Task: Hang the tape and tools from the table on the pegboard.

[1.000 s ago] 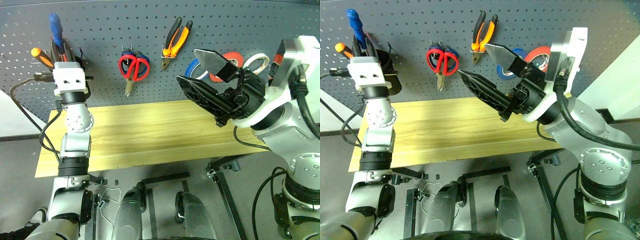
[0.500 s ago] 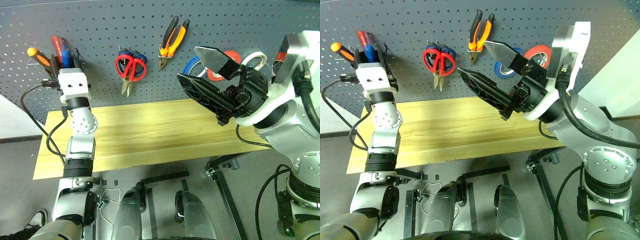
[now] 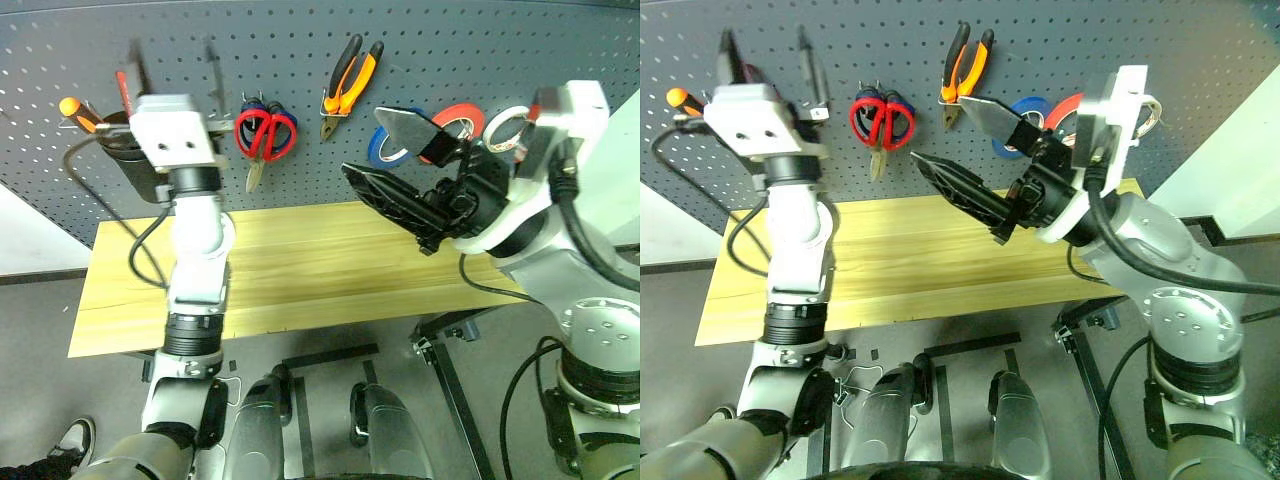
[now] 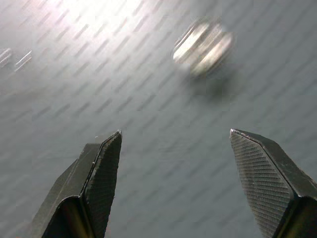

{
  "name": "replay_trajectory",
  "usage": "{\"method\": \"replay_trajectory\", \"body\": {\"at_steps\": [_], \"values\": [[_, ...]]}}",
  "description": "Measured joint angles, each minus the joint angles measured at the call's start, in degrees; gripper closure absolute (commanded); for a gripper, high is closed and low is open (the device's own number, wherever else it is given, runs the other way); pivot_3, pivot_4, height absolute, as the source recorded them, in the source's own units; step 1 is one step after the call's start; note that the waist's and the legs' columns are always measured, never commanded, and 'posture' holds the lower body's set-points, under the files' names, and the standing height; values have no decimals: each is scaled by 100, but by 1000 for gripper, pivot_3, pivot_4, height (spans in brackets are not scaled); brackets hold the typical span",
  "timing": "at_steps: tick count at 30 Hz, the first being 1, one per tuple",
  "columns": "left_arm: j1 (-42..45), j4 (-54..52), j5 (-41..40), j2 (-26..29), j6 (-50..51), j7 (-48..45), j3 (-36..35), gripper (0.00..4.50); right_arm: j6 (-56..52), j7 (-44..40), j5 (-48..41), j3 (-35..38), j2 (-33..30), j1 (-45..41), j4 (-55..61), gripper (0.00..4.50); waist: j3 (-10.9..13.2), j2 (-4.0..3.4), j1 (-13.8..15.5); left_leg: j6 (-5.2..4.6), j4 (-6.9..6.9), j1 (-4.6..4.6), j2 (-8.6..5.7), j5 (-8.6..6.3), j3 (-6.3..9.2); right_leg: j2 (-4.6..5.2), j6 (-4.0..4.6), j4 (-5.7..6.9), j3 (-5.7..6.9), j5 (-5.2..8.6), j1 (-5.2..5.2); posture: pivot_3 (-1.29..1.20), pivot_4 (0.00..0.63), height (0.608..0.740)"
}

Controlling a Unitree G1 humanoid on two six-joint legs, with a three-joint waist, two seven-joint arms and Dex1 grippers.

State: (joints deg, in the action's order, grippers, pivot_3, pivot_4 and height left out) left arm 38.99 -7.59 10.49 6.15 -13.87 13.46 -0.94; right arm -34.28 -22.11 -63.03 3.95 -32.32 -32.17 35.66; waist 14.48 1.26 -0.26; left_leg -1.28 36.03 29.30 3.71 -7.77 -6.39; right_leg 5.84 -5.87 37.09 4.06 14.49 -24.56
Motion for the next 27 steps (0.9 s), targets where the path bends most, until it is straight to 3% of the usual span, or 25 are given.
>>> {"method": "replay_trajectory", "body": {"at_steps": [5, 9, 11, 13, 14, 15, 16, 17, 18, 19, 20, 22, 27], "values": [[-214, -394, -23, 93, 297, -631, 252, 881, 390, -552, 731, -17, -9, 300, -260, 0, -304, -24, 88, 4, -7, -8, 3, 1, -9, -22, 0, -3, 1, 1, 2, 61, 33, 717], [-924, -210, -294, 390, 949, -1595, 527, 881, 526, -660, 1359, -17, -41, 1180, -326, 0, -600, -57, 137, 25, -18, -35, 11, -11, -9, -29, 21, -69, 9, -8, 47, 49, 0, 717], [-1263, -33, -489, 506, 1318, -2106, 709, 881, 610, -554, 1699, -21, 55, 1733, -330, 0, -742, -61, 116, 29, -88, -53, 20, -9, -24, -35, 47, -168, 14, -62, 86, 49, 0, 717], [-1418, 57, -584, 569, 1491, -2435, 817, 881, 700, -446, 1945, -38, 210, 2024, -331, 0, -818, -64, 118, 32, -164, -82, 61, -6, -89, -28, 73, -186, 11, -86, 106, 39, 0, 717], [-1523, 99, -637, 670, 1552, -2657, 927, 881, 772, -373, 2103, -63, 311, 2257, -335, 0, -868, -39, 192, 39, -243, -95, 112, -1, -197, -16, 193, -58, 31, -33, 106, 36, 0, 717], [-1675, 137, -725, 743, 1624, -2901, 997, 881, 852, -292, 2279, -91, 402, 2517, -354, 0, -914, 8, 286, 49, -312, -153, 113, 5, -320, -17, 389, 152, 77, 173, 128, 34, 0, 717], [-1922, 230, -791, 844, 1615, -3127, 1066, 881, 952, -210, 2505, -158, 506, 2788, -404, 0, -963, 69, 334, 70, -328, -265, 109, 20, -446, -5, 372, 292, 52, 456, 189, 33, 0, 717], [-2194, 354, -851, 886, 1635, -3280, 1091, 881, 1021, -168, 2680, -209, 557, 3002, -479, 0, -963, 106, 307, 129, -165, -320, 73, 42, -429, 87, 222, 330, 53, 538, 164, 34, 0, 717], [-2524, 515, -1040, 908, 1832, -3535, 1095, 881, 1159, -159, 2885, -249, 624, 3243, -589, 0, -1010, -5, 325, 210, 26, -328, 50, -109, -171, 81, 250, 344, 80, 549, 174, 32, 0, 717], [-2714, 727, -1185, 966, 1991, -3787, 1134, 881, 1308, -175, 3079, -264, 662, 3496, -705, 0, -1027, -78, 298, 249, 119, -354, -16, -245, 35, 99, 246, 328, 146, 546, 213, 31, 0, 717], [-2851, 901, -1296, 1042, 2097, -4068, 1169, 881, 1446, -235, 3270, -283, 634, 3768, -845, 0, -1026, -90, 253, 228, 99, -378, -29, -295, 108, 89, 236, 298, 192, 545, 280, 31, 0, 717], [-3100, 1046, -1462, 1242, 2257, -4493, 1197, 881, 1581, -406, 3484, -288, 546, 4159, -999, 0, -1034, -96, 175, 210, 103, -406, 0, -355, 133, 48, 216, 231, 234, 540, 365, 30, 0, 717], [-3644, 1323, -1535, 1968, 2489, -5254, 1229, 881, 1620, -1172, 3509, -148, 13, 5030, -1000, 0, -1062, -104, 99, 172, 98, -396, 0, -370, 121, 22, 162, 205, 231, 507, 368, 39, 0, 717]]}}
